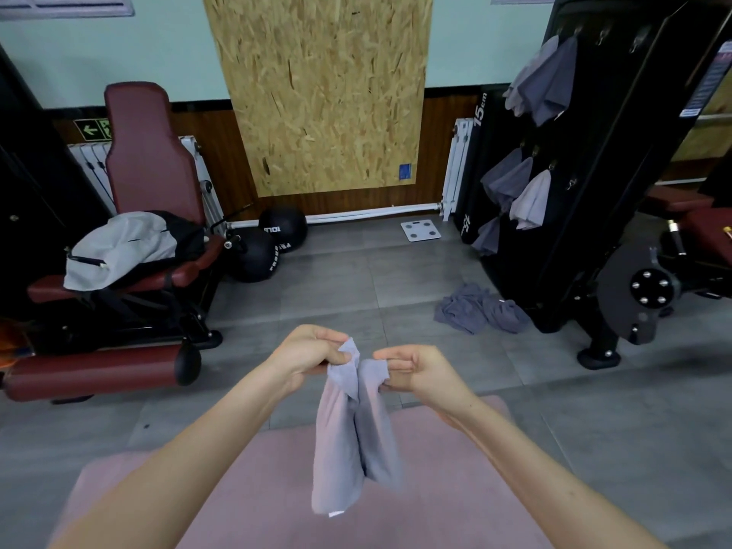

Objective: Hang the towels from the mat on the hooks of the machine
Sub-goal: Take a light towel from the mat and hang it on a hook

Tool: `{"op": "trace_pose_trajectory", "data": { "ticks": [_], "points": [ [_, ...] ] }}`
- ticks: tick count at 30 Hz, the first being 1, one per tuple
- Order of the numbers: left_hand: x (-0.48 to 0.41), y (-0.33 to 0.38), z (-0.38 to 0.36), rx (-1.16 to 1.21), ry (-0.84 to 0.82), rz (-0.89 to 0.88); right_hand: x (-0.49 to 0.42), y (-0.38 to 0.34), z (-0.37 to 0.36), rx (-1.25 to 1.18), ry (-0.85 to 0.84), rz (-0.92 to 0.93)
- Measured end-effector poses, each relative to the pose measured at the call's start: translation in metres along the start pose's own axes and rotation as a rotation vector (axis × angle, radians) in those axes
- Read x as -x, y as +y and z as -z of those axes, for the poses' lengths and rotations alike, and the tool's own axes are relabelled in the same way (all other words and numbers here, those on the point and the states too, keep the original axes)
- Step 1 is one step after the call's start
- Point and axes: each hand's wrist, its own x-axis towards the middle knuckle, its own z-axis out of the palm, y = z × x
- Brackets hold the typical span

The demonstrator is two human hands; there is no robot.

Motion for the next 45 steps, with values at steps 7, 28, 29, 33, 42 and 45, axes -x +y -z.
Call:
{"op": "trace_pose_trajectory", "data": {
  "ticks": [7,28,29,33,42,45],
  "points": [
    [0.014,0.021,-0.004,-0.126,0.080,-0.256,-0.016,-0.014,0.000,0.646,0.267,0.305],
    [0.022,0.079,-0.006,-0.453,-0.271,-0.540,-0.018,-0.059,0.006,0.343,0.347,0.312],
    [0.021,0.083,-0.005,-0.510,-0.269,-0.556,-0.017,-0.058,0.009,0.312,0.298,0.306],
    [0.021,0.094,0.001,-0.699,-0.237,-0.647,-0.013,-0.049,0.020,0.237,0.113,0.300],
    [0.043,0.132,0.033,-0.965,0.041,-0.917,-0.008,0.010,0.029,0.425,0.044,0.218],
    [0.051,0.139,0.054,-1.045,0.171,-1.088,-0.010,0.030,0.032,0.574,0.051,0.143]
  ]
}}
